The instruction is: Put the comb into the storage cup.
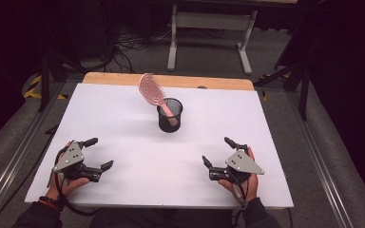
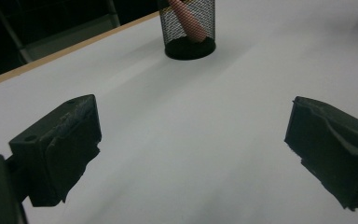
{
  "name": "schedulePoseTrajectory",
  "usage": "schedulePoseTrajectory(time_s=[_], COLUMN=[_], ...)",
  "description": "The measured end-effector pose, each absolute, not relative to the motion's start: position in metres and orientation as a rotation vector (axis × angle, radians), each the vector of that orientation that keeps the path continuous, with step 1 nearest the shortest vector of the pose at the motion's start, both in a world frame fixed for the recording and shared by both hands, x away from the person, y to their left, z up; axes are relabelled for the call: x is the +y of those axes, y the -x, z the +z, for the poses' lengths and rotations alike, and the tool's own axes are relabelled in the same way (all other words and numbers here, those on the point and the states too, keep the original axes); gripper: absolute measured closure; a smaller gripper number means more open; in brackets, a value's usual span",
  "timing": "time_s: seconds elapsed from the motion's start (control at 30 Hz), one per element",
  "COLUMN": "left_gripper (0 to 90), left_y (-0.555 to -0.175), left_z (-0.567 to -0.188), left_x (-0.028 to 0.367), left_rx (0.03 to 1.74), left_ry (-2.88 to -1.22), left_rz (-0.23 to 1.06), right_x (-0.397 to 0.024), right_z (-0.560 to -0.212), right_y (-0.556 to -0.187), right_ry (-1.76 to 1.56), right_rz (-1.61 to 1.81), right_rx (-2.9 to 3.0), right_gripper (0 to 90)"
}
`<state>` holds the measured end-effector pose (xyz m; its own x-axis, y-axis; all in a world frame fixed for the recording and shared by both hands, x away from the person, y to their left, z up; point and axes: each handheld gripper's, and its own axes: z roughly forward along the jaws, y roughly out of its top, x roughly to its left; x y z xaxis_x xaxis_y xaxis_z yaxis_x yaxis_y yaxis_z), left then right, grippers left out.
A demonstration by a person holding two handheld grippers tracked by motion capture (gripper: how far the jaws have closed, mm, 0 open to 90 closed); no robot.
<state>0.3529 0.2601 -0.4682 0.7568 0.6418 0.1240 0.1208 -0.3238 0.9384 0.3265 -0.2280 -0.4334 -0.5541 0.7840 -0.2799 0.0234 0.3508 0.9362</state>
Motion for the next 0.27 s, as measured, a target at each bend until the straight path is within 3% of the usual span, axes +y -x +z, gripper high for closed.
schedulePoseTrajectory(time_s=[0.27], left_gripper=[4.1], left_y=[-0.3563], left_z=[-0.4712], left_x=[0.2692], left_rx=[0.624], left_ry=[-1.828], left_rz=[0.572], right_x=[-0.2376], right_z=[-0.4332], right_y=[-0.3358], right_ry=[-0.761], right_rz=[1.27], right_rx=[1.832], right_gripper=[7.5])
